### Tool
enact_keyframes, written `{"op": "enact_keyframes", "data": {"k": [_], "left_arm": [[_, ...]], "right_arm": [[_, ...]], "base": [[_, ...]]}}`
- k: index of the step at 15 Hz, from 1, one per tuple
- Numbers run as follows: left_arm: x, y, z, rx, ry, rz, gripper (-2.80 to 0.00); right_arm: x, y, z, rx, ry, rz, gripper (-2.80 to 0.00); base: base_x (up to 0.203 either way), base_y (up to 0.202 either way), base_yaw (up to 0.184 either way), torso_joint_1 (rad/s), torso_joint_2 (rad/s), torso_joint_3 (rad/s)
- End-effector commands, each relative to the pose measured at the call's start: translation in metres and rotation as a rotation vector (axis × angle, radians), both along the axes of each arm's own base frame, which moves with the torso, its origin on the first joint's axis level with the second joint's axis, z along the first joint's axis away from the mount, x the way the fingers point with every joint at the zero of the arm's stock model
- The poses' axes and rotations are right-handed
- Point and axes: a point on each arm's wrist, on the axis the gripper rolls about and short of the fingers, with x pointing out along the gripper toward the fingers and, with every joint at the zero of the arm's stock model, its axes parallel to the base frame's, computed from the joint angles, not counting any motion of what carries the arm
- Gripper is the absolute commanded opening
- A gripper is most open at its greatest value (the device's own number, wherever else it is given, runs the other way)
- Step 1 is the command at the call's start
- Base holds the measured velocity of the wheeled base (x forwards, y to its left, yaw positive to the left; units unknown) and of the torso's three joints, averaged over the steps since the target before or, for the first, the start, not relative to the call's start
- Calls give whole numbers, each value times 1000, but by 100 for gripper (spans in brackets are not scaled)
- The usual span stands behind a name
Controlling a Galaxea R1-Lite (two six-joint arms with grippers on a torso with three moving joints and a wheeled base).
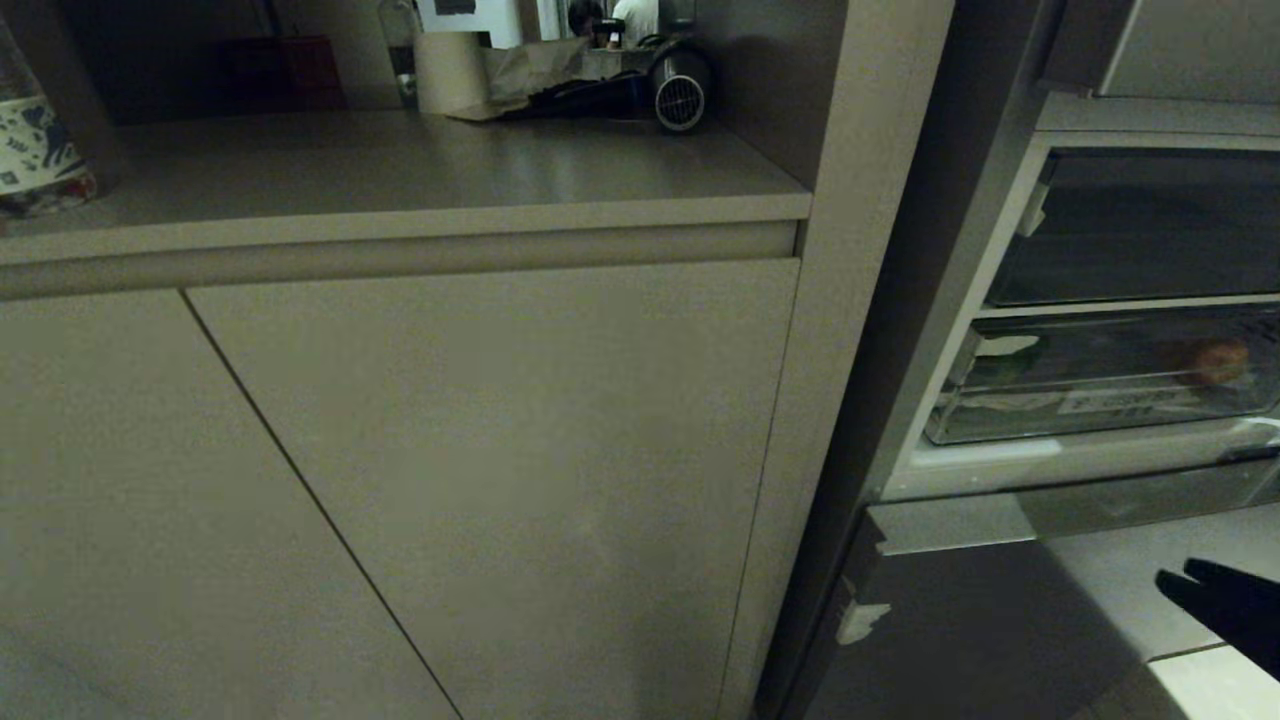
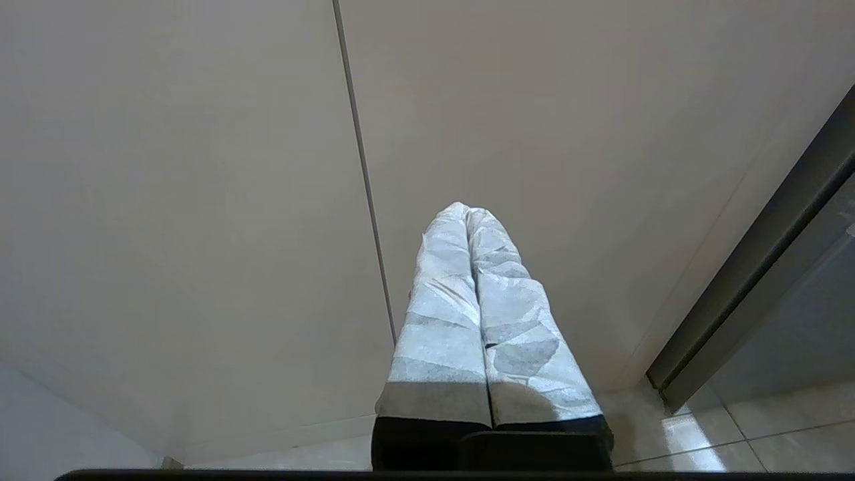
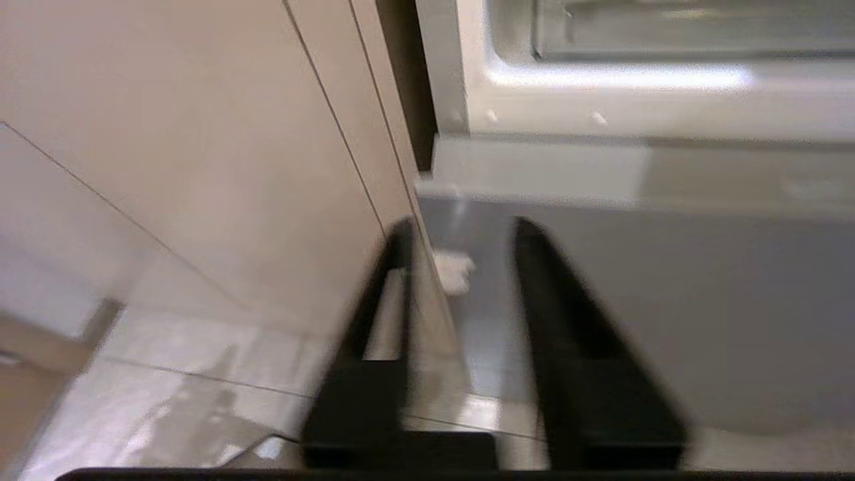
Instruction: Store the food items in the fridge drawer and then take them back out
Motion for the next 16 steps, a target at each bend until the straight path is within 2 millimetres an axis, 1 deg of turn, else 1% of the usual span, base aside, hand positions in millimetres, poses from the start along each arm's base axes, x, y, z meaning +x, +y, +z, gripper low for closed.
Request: {"op": "enact_keyframes", "data": {"k": [1, 5, 8, 9, 11, 14, 16], "left_arm": [[0, 0, 0, 0, 2, 0, -280], [0, 0, 0, 0, 1, 0, -280], [0, 0, 0, 0, 2, 0, -280], [0, 0, 0, 0, 2, 2, -280], [0, 0, 0, 0, 1, 0, -280], [0, 0, 0, 0, 2, 1, -280], [0, 0, 0, 0, 2, 0, -280]], "right_arm": [[54, 1, -10, 7, 106, 16, 0], [100, 1, -15, 7, 46, 21, 0], [124, 1, -19, 2, -11, 0, 0], [131, 0, -18, -5, -45, -35, 0], [141, -1, -18, -25, -101, -80, 0], [150, 0, -20, -26, -101, -80, 0], [154, -1, -17, -27, -118, -83, 0]], "base": [[0, 0, 0, 0, 0, 0], [0, 0, 0, 0, 0, 0], [0, 0, 0, 0, 0, 0], [0, 0, 0, 0, 0, 0], [0, 0, 0, 0, 0, 0], [0, 0, 0, 0, 0, 0], [0, 0, 0, 0, 0, 0]]}}
